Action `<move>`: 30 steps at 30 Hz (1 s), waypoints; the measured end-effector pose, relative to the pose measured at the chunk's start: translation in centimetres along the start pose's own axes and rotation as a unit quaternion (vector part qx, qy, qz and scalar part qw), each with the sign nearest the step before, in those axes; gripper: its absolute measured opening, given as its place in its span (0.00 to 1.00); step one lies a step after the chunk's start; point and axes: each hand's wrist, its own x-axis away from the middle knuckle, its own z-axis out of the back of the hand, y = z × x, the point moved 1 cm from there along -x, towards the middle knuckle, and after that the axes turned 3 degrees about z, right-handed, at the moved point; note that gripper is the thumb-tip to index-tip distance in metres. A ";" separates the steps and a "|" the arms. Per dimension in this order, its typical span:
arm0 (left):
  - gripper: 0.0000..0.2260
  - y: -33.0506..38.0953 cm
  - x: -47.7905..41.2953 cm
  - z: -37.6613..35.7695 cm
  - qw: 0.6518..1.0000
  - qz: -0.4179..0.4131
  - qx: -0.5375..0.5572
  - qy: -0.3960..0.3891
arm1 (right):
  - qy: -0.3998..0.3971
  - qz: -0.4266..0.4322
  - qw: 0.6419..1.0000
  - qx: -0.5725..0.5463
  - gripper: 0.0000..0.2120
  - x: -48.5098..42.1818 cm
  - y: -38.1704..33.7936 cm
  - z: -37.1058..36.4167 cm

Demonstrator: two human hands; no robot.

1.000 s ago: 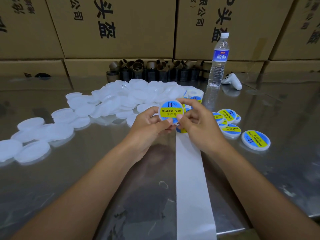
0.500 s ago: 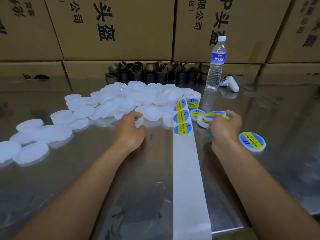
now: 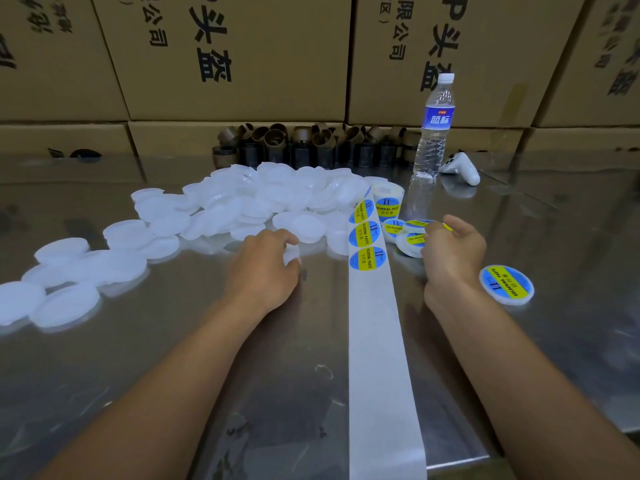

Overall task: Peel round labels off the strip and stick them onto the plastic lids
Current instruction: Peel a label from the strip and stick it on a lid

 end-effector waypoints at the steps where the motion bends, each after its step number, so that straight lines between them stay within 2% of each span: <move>1: 0.17 0.0 0.0 0.1 1.000 0.005 -0.003 0.003 | -0.001 0.006 1.000 0.000 0.14 0.1 -0.1 0.0; 5: 0.26 -0.3 -0.3 0.2 0.999 0.047 -0.016 -0.014 | -0.013 0.029 0.999 0.001 0.09 0.6 -0.2 -0.1; 8: 0.25 -0.6 -0.4 0.0 0.998 0.052 -0.013 -0.025 | -0.027 0.045 0.999 -0.002 0.09 0.8 -0.3 -0.1; 12: 0.28 -0.3 -0.4 0.2 0.999 0.024 0.042 0.010 | -0.045 0.095 0.994 0.003 0.09 1.3 -0.5 -0.3; 16: 0.30 1.4 0.1 0.5 0.977 -0.079 0.182 0.075 | -0.144 0.139 0.980 0.006 0.12 2.4 -0.8 -0.6; 20: 0.32 2.9 1.0 0.6 0.955 -0.172 0.222 0.099 | -0.277 0.140 0.950 0.019 0.06 3.6 -0.9 -1.1; 22: 0.32 3.2 1.4 0.6 0.947 -0.202 0.227 0.103 | -0.323 0.130 0.937 0.022 0.07 3.9 -0.9 -1.2; 26: 0.30 3.4 1.6 0.6 0.939 -0.214 0.231 0.136 | -0.385 0.106 0.916 0.027 0.13 4.2 -0.9 -1.2; 30: 0.30 3.5 1.6 0.6 0.940 -0.213 0.224 0.146 | -0.393 0.101 0.914 0.014 0.08 4.2 -1.0 -1.1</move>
